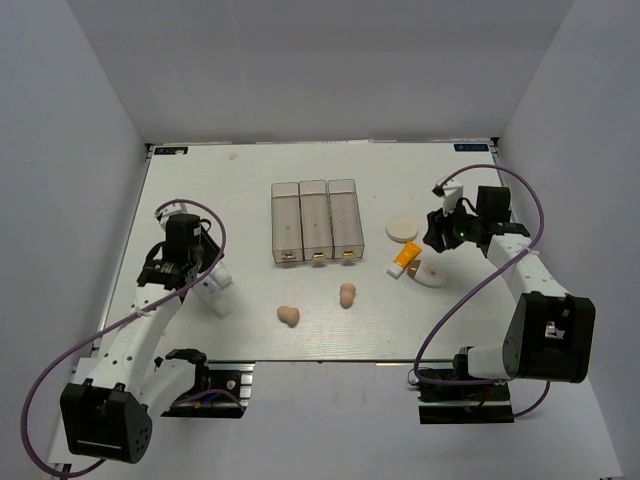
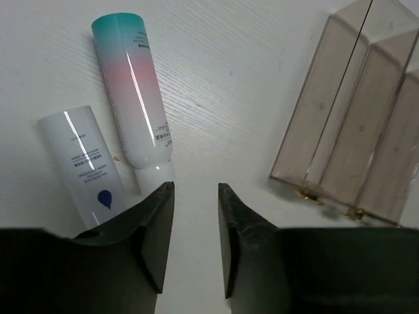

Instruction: Organize the makeup

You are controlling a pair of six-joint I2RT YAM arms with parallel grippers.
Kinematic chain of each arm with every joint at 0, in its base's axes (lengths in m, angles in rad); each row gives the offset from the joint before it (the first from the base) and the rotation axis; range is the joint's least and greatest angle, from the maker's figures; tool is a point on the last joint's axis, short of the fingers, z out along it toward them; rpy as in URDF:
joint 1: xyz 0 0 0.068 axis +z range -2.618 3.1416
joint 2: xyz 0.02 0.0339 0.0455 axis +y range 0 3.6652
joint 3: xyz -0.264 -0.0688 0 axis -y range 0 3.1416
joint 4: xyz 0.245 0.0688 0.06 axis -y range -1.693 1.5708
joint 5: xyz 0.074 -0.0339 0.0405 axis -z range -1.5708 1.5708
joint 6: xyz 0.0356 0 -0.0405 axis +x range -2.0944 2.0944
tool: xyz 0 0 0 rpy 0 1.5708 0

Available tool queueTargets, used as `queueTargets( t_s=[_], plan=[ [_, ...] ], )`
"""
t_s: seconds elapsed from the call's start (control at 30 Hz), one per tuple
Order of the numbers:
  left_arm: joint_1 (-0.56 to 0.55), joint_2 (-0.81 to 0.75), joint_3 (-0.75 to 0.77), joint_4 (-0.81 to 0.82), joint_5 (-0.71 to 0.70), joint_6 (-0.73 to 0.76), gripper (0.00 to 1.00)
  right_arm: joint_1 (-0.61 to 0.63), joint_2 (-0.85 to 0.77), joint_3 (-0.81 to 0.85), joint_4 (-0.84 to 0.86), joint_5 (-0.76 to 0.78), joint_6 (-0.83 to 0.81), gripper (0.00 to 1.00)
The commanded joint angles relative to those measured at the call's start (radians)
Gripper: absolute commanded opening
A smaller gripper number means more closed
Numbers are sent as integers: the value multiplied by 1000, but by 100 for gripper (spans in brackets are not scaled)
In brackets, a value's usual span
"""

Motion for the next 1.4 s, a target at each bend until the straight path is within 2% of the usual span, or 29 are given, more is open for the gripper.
queueTargets(
  t_s=[0.0,0.07,0.1,0.13,0.17,0.27,0.3,0.4,0.67,1.0,1.13,1.23,1.27,1.33,1.37],
  plan=[
    [1,28,32,-15,16,4,39,4,-15,35,-23,-99,-20,43],
    [1,73,47,-33,-6,1,21,2,-21,23,-11,-113,-8,23],
    [1,90,59,-42,-18,-2,20,4,-24,17,-8,-115,-3,24],
    [1,132,82,-67,-42,-10,27,5,-27,11,0,-124,3,36],
    [1,157,96,-79,-58,-13,37,5,-27,8,0,-125,6,41],
    [1,226,145,-124,-107,-28,67,7,-26,4,0,-130,7,51],
    [10,264,154,-124,-134,-28,79,5,-26,3,-2,-130,7,52],
    [22,349,197,-116,-165,-19,86,4,-29,-6,0,-130,9,56],
    [68,556,317,-99,-179,29,87,1,-44,-23,15,-119,26,58],
    [108,699,329,-47,-126,56,83,-1,-33,-17,23,-109,27,59],
    [108,753,342,-26,-87,65,77,-2,-27,-11,27,-119,35,59],
    [108,792,349,-15,-66,73,68,-1,-24,-6,27,-121,37,59],
    [108,805,351,-10,-55,76,59,-1,-21,-6,27,-121,40,59],
    [108,805,361,-9,-47,76,46,-1,-24,-8,27,-116,38,59],
    [108,796,366,-4,-34,78,34,-1,-26,-9,26,-115,38,59]
  ],
)
